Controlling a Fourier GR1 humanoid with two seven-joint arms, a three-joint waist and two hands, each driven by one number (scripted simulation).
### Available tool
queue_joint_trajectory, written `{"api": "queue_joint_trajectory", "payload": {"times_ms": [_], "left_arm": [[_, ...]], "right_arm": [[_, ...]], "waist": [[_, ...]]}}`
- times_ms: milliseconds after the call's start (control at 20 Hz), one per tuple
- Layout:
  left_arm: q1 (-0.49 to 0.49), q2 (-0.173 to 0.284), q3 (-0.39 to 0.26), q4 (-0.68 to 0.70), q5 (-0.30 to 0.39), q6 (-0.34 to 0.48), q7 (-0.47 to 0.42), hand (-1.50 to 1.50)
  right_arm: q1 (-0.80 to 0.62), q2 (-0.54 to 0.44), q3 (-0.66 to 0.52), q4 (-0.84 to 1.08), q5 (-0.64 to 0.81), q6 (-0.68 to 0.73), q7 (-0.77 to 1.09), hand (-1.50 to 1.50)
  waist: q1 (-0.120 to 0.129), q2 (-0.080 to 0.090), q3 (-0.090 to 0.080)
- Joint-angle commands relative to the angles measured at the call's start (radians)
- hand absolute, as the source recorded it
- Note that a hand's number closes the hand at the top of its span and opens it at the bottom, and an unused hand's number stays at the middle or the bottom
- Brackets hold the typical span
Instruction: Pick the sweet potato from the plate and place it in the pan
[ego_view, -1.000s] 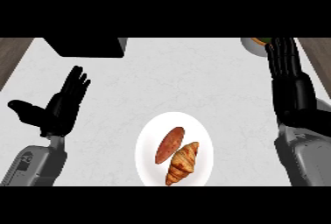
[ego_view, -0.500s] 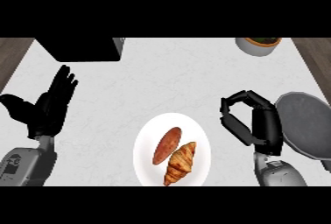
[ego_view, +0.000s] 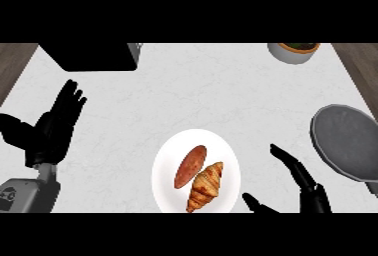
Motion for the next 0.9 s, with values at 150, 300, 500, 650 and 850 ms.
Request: {"api": "queue_joint_trajectory", "payload": {"times_ms": [150, 300, 500, 650, 850], "left_arm": [[0.04, 0.001, -0.005, -0.124, -0.013, 0.005, 0.064, 0.0], [-0.015, -0.005, 0.011, -0.03, -0.006, -0.011, 0.033, 0.0], [-0.02, 0.007, 0.022, -0.027, -0.002, -0.037, 0.032, 0.0], [-0.068, -0.053, -0.03, -0.026, -0.039, 0.022, 0.075, 0.0], [-0.03, -0.035, -0.02, -0.038, -0.053, 0.013, 0.053, 0.0]], "right_arm": [[-0.032, -0.069, 0.043, -0.22, 0.229, 0.198, 0.324, -1.5], [-0.195, -0.044, 0.104, -0.173, 0.327, 0.376, 0.517, -1.5], [-0.38, -0.001, 0.096, -0.128, 0.335, 0.575, 0.702, -1.5], [-0.497, 0.044, 0.093, -0.021, 0.27, 0.711, 0.76, -1.5], [-0.522, 0.11, 0.157, 0.048, 0.193, 0.889, 0.883, -1.5]], "waist": [[0.022, 0.006, 0.001], [0.032, 0.011, -0.002], [0.042, 0.011, -0.001], [0.036, 0.013, 0.001], [0.04, 0.012, 0.0]]}}
